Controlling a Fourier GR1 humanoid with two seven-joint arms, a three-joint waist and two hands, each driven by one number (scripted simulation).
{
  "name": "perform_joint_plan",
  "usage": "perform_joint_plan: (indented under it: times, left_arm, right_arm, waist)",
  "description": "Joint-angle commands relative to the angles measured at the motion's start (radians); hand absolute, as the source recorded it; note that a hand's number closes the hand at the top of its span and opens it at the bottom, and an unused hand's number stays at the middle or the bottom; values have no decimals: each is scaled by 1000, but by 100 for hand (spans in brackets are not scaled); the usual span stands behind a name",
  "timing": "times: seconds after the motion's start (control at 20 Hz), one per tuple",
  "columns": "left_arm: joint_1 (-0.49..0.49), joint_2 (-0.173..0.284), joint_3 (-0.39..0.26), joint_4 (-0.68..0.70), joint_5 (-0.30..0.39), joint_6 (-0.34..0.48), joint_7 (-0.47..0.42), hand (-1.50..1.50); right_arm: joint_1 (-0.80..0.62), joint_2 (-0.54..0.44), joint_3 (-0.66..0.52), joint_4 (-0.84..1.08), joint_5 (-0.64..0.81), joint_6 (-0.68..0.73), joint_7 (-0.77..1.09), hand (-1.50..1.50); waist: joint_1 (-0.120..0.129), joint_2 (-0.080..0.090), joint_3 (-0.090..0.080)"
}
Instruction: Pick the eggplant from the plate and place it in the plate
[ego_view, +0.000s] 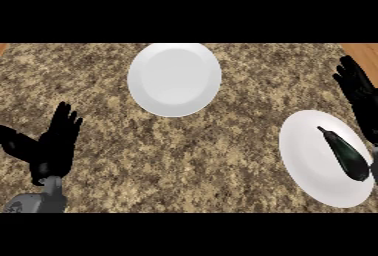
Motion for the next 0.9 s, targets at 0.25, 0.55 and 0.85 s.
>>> perform_joint_plan:
  times: [0.25, 0.55, 0.85]
  left_arm:
    - [-157, 172, -163, -15, -239, -141, -93, 0]
    - [-191, 149, -174, 35, -233, -164, -60, 0]
    - [-170, 116, -160, 82, -288, -179, -107, 0]
  right_arm:
    - [-153, 119, -23, 153, -140, -58, 308, -150]
    - [40, 19, 168, 211, 190, -45, 164, -150]
    - [166, -75, 208, 31, 341, -18, 124, -150]
  waist:
    - [61, -9, 31]
    - [29, -14, 31]
    - [33, -24, 29]
